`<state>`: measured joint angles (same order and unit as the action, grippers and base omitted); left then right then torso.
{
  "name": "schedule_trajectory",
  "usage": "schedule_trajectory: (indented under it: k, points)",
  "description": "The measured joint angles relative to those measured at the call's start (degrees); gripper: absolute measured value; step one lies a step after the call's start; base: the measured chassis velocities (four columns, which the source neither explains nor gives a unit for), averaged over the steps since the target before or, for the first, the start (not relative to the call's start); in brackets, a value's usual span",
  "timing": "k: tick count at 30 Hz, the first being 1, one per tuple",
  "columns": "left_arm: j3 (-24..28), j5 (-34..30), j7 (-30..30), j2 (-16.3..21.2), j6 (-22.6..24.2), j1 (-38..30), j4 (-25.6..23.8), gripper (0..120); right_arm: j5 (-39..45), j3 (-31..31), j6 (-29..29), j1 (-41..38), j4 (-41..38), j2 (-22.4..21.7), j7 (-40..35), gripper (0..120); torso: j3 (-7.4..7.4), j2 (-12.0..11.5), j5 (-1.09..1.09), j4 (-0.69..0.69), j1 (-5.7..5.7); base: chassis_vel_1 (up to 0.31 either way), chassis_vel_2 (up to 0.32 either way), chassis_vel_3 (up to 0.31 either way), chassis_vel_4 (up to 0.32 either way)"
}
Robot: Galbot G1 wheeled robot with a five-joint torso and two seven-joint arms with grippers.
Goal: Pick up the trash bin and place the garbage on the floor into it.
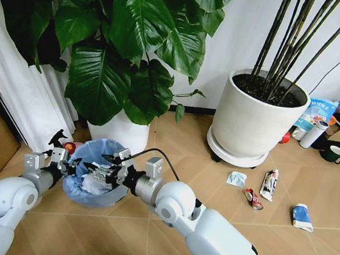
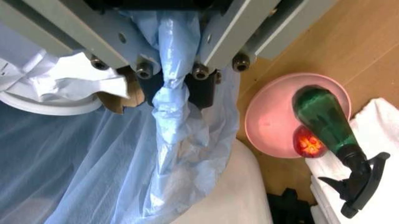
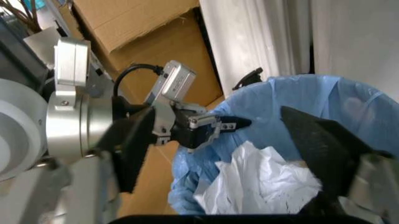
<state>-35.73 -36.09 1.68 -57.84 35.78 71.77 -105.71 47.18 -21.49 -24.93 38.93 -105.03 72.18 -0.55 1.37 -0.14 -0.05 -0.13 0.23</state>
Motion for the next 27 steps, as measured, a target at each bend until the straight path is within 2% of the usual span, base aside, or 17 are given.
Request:
schedule_trajectory:
  k: [2, 6, 11, 17, 18, 19, 22, 23, 27]
  points:
    - [-0.1, 0.3, 0.0, -0.1, -0.1, 0.1, 0.0, 0, -0.2, 0.7, 0.3, 0.0, 0.0, 0.1, -0.6, 91, 0.00, 0.0, 0.00, 0.00, 0.00, 0.000, 0.000, 0.000, 0.000]
    - [-0.4, 1.5, 0.2, -0.5, -0.4, 0.3, 0.1, 0, -2.2, 2.9, 0.8, 0.6, 0.0, 0.0, -1.6, 100, 0.00, 0.0, 0.01, 0.00, 0.00, 0.000, 0.000, 0.000, 0.000]
    - [-0.8, 2.7, 0.3, -1.0, -0.8, 1.0, 0.1, 0, -9.7, 9.3, 1.8, 4.3, 1.4, -1.3, -1.8, 100, 0.00, 0.0, 0.01, 0.00, 0.00, 0.000, 0.000, 0.000, 0.000]
    - [-1.1, 3.0, 0.3, -1.3, -1.1, 1.2, 0.1, 0, -13.9, 14.9, 2.9, 9.0, 2.0, -3.3, -1.7, 100, 0.00, 0.0, 0.01, 0.00, 0.00, 0.000, 0.000, 0.000, 0.000]
    - [-1.1, 3.0, 0.4, -1.3, -1.2, 1.3, 0.1, 0, -16.5, 18.2, 4.0, 12.0, 2.3, -4.6, -1.3, 100, 0.00, 0.0, 0.02, -0.02, 0.00, 0.000, 0.000, 0.000, 0.000]
    - [-1.1, 3.0, 0.4, -1.3, -1.2, 1.3, 0.1, 0, -16.5, 18.2, 4.0, 12.0, 2.3, -4.6, -1.3, 100, 0.00, 0.0, 0.02, -0.02, 0.00, 0.000, 0.000, 0.000, 0.000]
    - [-1.1, 3.3, 0.4, -1.7, -1.3, 1.6, 0.0, 0, -18.9, 24.2, 5.0, 17.2, 2.1, -6.5, -0.6, 100, 0.00, 0.0, 0.02, -0.02, 0.00, 0.000, 0.000, 0.000, 0.000]
    - [-1.1, 3.3, 0.4, -1.7, -1.3, 1.6, 0.0, 0, -18.9, 24.2, 5.0, 17.2, 2.1, -6.5, -0.6, 100, 0.00, 0.0, 0.02, -0.02, 0.00, 0.000, 0.000, 0.000, 0.000]
    - [-1.0, 3.8, 0.4, -2.3, -1.4, 2.0, -0.5, 0, -21.0, 31.1, 7.1, 21.7, 2.3, -6.9, 1.7, 100, -0.01, 0.0, 0.02, 0.01, 0.00, 0.000, 0.000, 0.000, 0.000]
